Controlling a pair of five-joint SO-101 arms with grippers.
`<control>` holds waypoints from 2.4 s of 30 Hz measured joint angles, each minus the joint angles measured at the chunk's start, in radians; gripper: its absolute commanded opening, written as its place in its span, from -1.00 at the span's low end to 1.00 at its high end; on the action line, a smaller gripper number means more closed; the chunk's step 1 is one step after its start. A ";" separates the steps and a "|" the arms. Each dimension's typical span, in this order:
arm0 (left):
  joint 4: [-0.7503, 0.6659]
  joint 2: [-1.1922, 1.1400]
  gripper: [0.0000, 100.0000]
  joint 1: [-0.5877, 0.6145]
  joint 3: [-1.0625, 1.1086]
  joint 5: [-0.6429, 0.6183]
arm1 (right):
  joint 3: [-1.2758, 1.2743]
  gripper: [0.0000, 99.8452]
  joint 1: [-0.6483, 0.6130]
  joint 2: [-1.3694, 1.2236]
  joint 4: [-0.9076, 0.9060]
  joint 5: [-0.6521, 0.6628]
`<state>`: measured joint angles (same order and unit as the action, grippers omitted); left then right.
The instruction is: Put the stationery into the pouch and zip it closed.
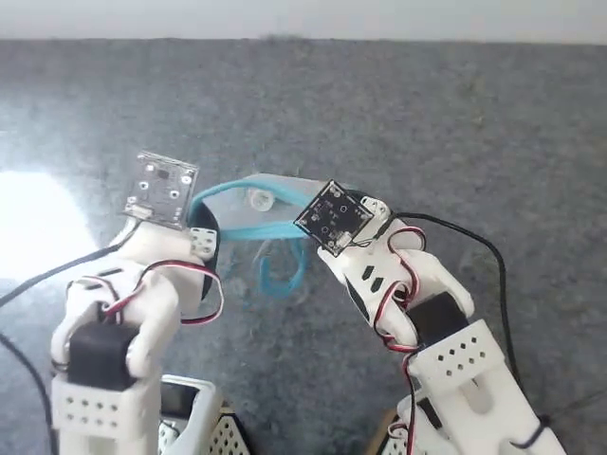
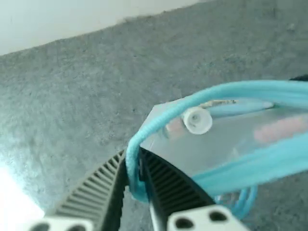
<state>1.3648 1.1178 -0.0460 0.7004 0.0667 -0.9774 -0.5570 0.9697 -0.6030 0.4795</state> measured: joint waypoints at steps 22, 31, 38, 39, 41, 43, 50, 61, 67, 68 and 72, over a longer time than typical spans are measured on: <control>-0.044 -0.011 -0.63 0.091 -0.084 0.017 | 0.005 -0.98 -0.055 -0.015 0.002 -0.018; -0.044 -0.012 -0.62 0.054 -0.034 0.020 | 0.052 -0.98 -0.069 -0.095 0.003 -0.097; -0.011 -0.012 -0.50 0.064 -0.032 0.095 | 0.057 -0.98 -0.044 -0.094 0.003 -0.169; 0.005 -0.012 -0.47 0.063 -0.032 0.101 | 0.058 -0.98 -0.032 -0.101 0.003 -0.170; 0.038 -0.012 -0.45 0.063 -0.048 0.117 | 0.058 -0.98 -0.014 -0.109 0.003 -0.176; 0.063 -0.012 -0.45 0.041 -0.057 0.153 | 0.069 -0.98 -0.003 -0.127 0.003 -0.180; -0.014 -0.012 -0.45 -0.112 0.049 0.209 | 0.101 -0.98 -0.006 -0.158 0.003 -0.181; -0.331 -0.012 -0.45 -0.176 0.201 0.210 | 0.103 -0.98 -0.020 -0.157 -0.005 -0.183; -0.390 -0.014 -0.45 -0.178 0.221 0.210 | 0.103 -0.98 -0.025 -0.153 -0.011 -0.183; -0.394 -0.014 -0.45 -0.178 0.229 0.210 | 0.103 -0.98 -0.025 -0.153 -0.011 -0.183; -0.451 -0.014 -0.45 -0.190 0.295 0.210 | 0.103 -0.98 -0.028 -0.153 -0.011 -0.183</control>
<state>0.9137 1.1040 -0.2363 0.9950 0.2770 -0.8746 -0.5846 0.8163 -0.6137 0.2969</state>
